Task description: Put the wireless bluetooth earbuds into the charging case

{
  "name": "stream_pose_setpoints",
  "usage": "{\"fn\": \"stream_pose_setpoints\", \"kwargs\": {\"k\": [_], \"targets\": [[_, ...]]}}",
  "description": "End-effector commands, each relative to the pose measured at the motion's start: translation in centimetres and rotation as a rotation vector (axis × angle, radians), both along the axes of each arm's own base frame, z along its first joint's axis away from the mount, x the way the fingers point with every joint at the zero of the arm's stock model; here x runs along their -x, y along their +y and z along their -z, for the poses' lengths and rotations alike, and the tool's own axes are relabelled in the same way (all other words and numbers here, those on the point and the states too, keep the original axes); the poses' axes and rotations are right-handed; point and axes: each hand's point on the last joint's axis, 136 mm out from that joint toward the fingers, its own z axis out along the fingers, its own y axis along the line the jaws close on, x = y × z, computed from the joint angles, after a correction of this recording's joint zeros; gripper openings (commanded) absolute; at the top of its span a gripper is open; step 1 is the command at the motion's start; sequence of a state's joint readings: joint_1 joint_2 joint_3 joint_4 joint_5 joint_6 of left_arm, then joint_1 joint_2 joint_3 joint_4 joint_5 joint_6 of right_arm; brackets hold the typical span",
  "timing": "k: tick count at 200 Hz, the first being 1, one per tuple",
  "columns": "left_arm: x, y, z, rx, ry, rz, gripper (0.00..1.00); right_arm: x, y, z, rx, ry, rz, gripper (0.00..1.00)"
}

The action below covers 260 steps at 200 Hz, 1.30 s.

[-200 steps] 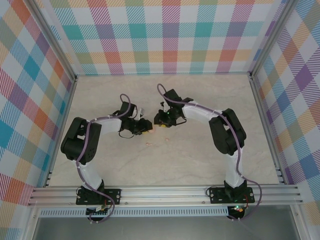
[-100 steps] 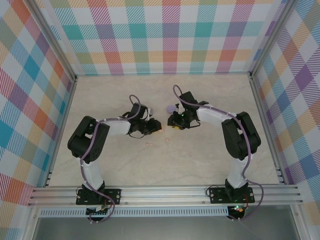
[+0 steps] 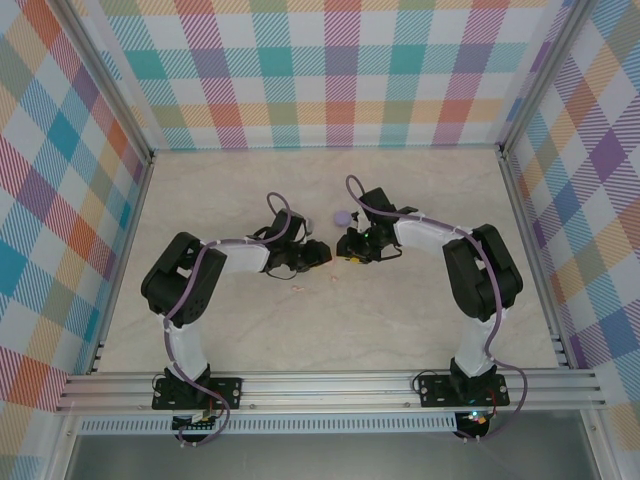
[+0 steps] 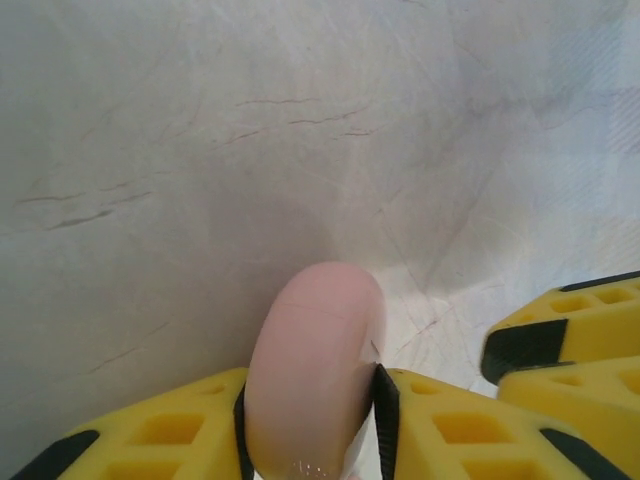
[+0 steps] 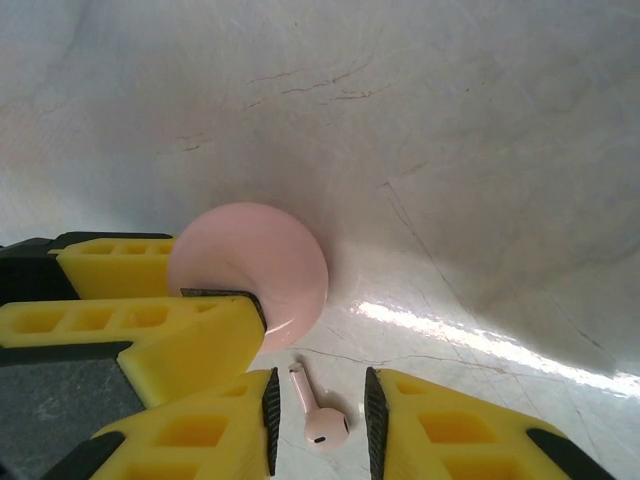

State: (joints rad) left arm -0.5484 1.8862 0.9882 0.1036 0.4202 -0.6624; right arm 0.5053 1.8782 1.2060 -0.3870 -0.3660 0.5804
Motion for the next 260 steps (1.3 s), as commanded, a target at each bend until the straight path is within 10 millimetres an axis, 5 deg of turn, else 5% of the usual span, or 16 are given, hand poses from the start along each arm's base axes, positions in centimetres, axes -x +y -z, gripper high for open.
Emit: {"fn": "stream_pose_setpoints", "kwargs": {"k": [1,28,56,109,164,260], "targets": [[1.4,1.4,1.9,-0.1,0.047,0.001,0.44,0.4,-0.4,0.6,0.024,0.008,-0.026,0.3],[1.4,2.4,1.3,-0.156,0.016,0.003,0.6,0.5,-0.3,0.5,0.02,0.009,-0.038,0.3],[0.8,3.3,-0.1,-0.224,-0.025,0.027,0.66,0.7,0.3,0.8,-0.011,0.031,-0.048,0.3],[-1.2,3.5,-1.7,-0.21,-0.057,0.132,0.64,0.6,1.0,2.1,-0.047,0.071,-0.036,0.26],[-2.4,2.7,-0.9,-0.095,-0.023,0.228,0.55,0.3,2.0,2.7,-0.097,0.099,-0.018,0.23],[-0.5,1.9,0.4,-0.03,0.064,0.302,0.5,-0.3,2.2,3.2,-0.068,0.105,-0.008,0.23]]}}
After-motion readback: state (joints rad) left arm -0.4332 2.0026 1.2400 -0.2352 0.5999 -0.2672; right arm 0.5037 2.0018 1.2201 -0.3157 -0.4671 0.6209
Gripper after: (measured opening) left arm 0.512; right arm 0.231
